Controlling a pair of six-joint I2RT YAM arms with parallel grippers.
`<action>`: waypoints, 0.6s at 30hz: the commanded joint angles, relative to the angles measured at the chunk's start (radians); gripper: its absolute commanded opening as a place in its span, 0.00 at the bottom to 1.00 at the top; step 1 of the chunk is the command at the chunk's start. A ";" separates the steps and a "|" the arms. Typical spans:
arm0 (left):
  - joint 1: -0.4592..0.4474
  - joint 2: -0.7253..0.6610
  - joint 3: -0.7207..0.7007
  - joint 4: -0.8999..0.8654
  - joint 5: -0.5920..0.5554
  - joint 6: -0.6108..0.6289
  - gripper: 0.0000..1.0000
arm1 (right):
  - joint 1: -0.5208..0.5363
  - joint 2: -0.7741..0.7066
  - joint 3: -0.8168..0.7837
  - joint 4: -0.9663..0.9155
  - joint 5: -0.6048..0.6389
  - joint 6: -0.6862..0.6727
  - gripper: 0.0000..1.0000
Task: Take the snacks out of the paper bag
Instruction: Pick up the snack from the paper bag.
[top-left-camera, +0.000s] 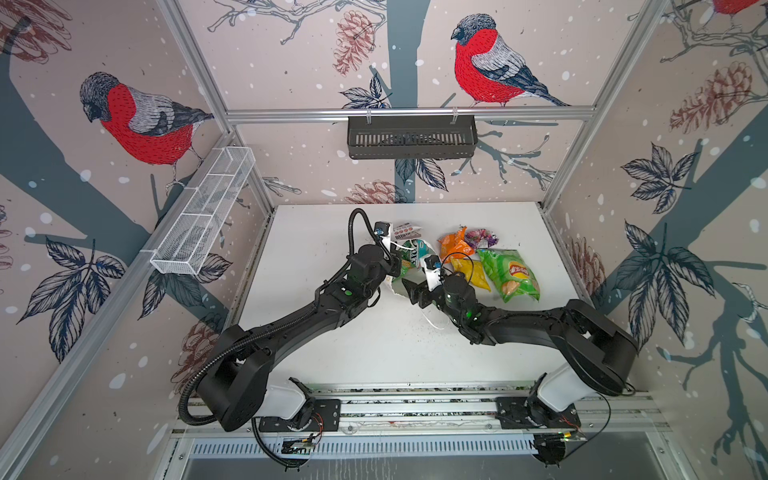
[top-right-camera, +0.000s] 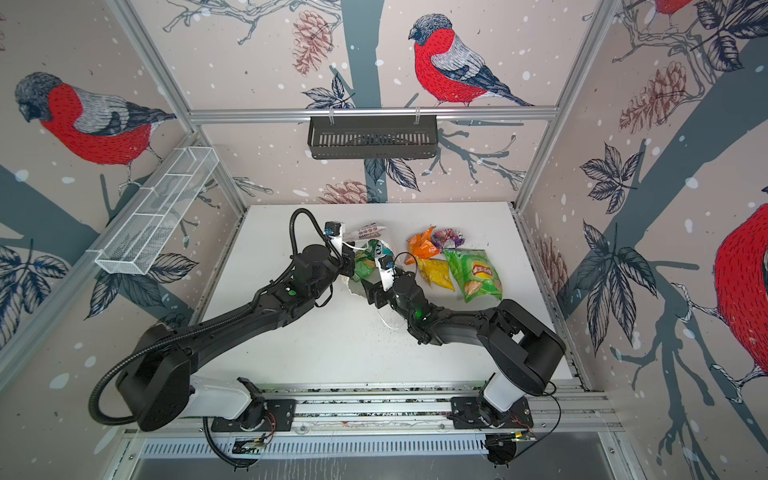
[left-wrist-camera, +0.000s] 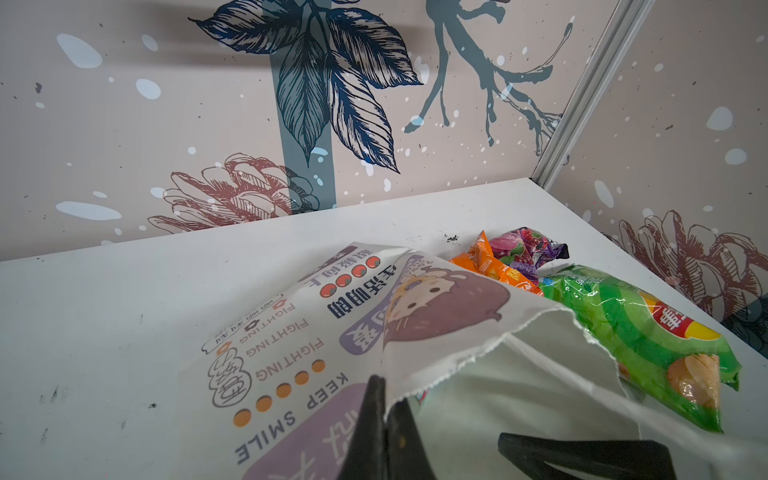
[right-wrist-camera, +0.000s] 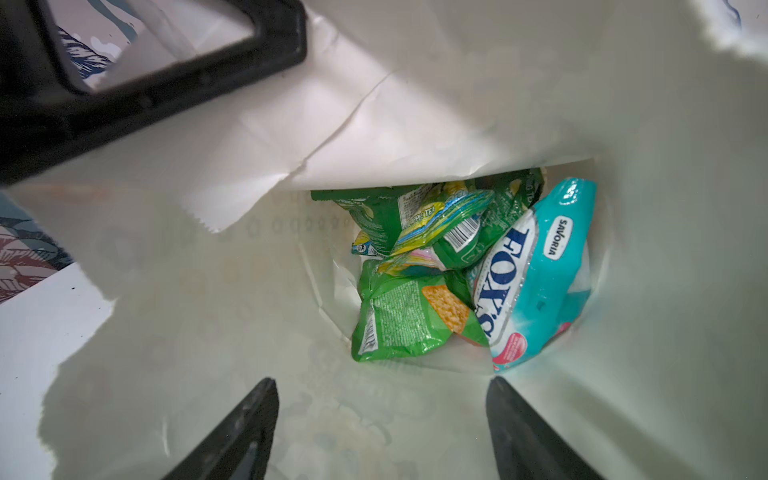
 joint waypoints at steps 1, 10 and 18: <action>0.000 -0.005 0.010 0.017 0.011 -0.001 0.00 | -0.003 0.019 0.019 -0.032 0.058 -0.023 0.79; 0.000 -0.023 0.012 0.023 0.035 -0.012 0.00 | -0.020 0.104 0.085 -0.119 0.064 -0.020 0.81; 0.000 -0.020 0.018 0.021 0.059 -0.021 0.00 | -0.019 0.156 0.157 -0.223 0.175 -0.027 0.88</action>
